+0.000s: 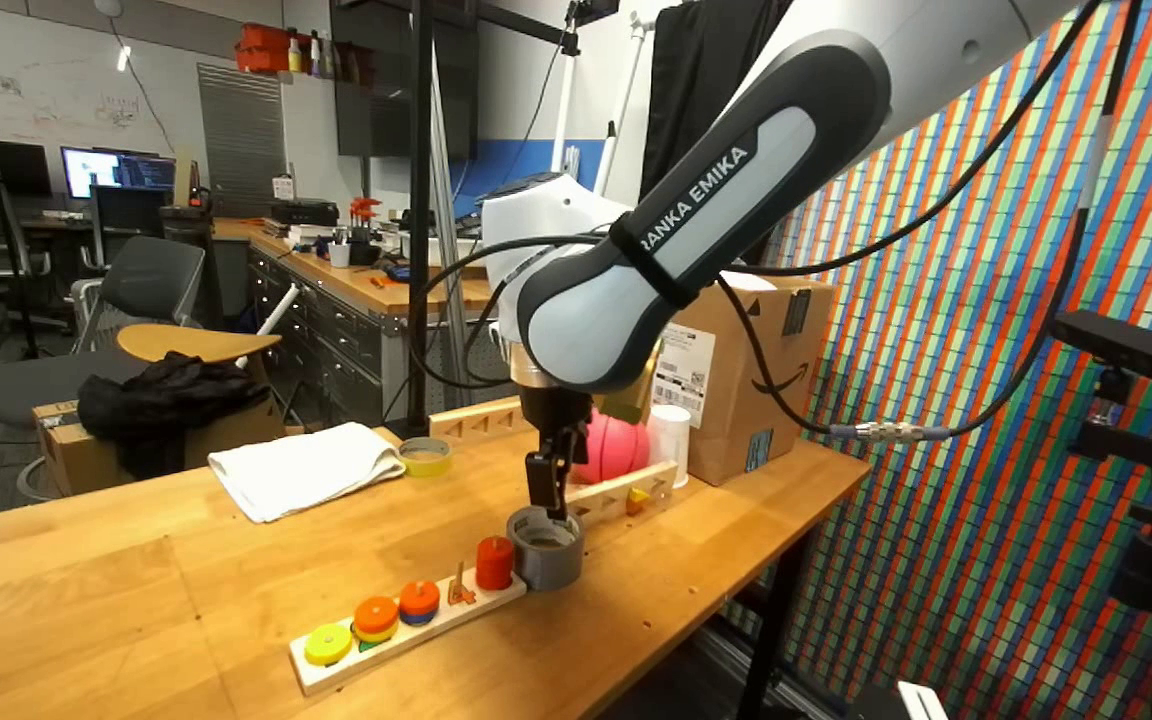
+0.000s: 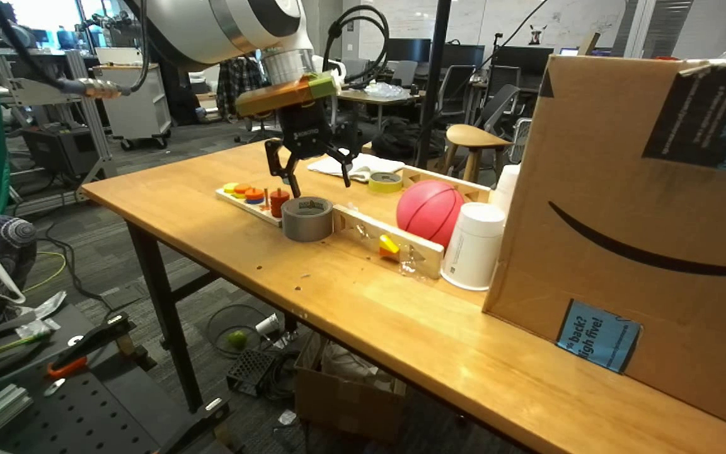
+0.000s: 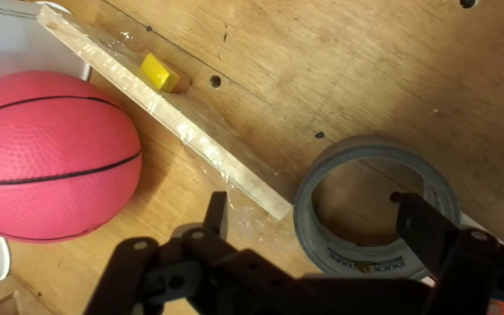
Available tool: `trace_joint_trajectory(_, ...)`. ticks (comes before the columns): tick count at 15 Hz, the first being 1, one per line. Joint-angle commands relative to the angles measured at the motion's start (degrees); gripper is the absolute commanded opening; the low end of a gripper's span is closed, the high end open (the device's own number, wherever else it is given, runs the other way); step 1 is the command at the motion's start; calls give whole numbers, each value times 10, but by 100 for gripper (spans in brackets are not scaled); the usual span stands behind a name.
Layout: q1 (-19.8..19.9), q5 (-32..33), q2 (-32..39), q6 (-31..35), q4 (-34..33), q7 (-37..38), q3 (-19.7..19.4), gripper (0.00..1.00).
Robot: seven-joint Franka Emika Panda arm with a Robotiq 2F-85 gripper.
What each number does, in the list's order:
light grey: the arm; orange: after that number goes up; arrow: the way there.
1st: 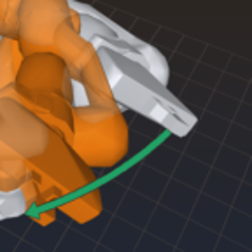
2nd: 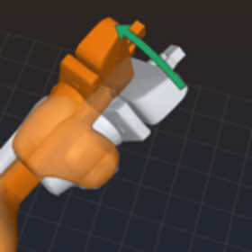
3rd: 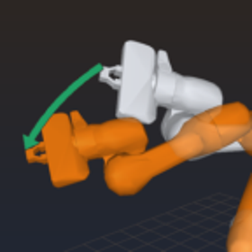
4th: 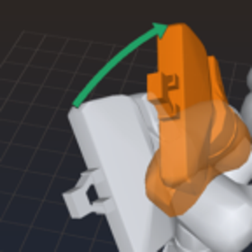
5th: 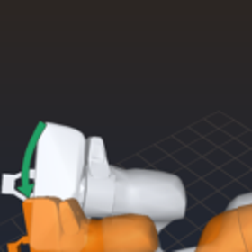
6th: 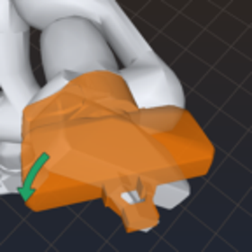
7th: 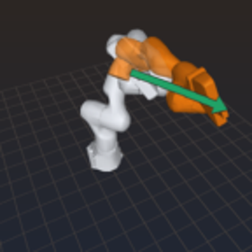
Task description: Push the ball towards the box
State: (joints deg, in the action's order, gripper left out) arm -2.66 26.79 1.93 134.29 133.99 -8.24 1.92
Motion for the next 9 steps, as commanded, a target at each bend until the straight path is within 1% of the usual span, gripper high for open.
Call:
trace_joint_trajectory(1,8,10,28,-11,-39,-16,-7,100)
trace_joint_trajectory(6,14,33,73,-23,-80,-16,-22,100)
trace_joint_trajectory(9,18,33,96,-28,-98,-20,-31,100)
